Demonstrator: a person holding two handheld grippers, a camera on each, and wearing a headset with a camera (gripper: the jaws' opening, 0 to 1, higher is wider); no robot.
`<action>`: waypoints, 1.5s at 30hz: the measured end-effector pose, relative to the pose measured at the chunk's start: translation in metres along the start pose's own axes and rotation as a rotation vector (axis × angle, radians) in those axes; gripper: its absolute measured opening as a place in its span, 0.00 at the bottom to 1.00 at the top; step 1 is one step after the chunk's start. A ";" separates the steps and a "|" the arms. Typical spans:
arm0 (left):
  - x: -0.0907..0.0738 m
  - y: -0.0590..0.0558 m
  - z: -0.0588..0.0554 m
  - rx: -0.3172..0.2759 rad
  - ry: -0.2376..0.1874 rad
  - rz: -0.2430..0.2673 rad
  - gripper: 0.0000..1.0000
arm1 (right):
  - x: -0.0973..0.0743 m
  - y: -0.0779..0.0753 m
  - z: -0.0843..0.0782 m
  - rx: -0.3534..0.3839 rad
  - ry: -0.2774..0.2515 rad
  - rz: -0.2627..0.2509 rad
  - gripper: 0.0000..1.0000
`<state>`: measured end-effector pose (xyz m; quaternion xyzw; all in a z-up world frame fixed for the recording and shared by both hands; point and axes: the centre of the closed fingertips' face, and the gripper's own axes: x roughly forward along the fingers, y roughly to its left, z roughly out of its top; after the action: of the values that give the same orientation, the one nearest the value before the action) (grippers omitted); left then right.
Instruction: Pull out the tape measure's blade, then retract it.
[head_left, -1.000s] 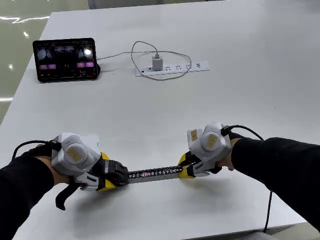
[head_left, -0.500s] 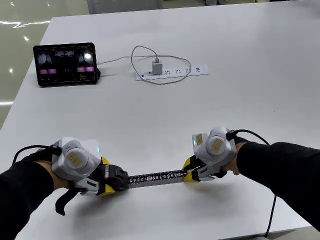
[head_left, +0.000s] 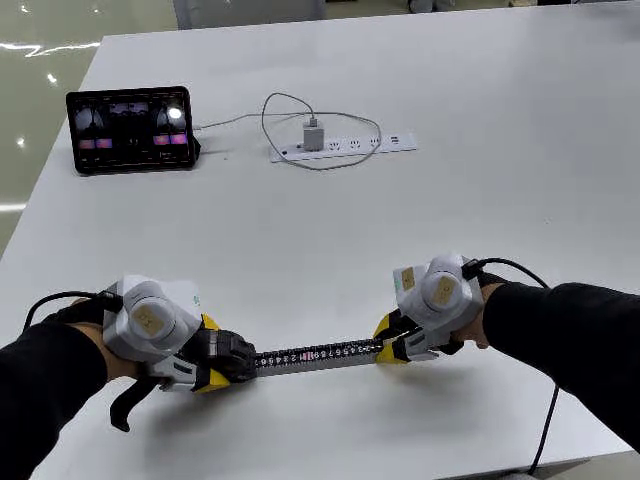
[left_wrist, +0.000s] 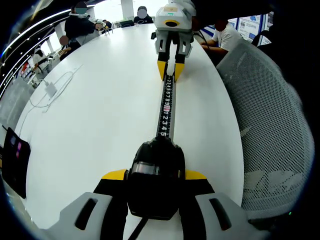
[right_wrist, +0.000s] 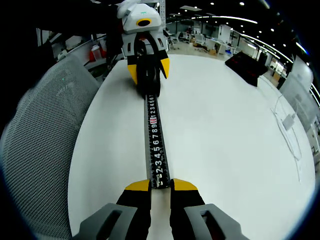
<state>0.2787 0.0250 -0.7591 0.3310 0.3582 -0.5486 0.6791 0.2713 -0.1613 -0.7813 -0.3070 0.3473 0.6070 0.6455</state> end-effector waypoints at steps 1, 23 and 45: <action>0.000 0.000 0.000 0.000 0.000 0.000 0.34 | 0.000 0.000 0.000 0.001 0.000 0.000 0.10; 0.000 0.000 0.000 0.003 0.004 0.002 0.34 | -0.009 -0.001 -0.011 0.019 0.002 0.000 0.10; 0.000 0.000 0.000 0.007 0.003 0.005 0.34 | -0.019 -0.002 -0.025 0.023 0.021 -0.008 0.10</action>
<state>0.2784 0.0250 -0.7590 0.3353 0.3565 -0.5475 0.6788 0.2710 -0.1924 -0.7804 -0.3071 0.3600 0.5972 0.6477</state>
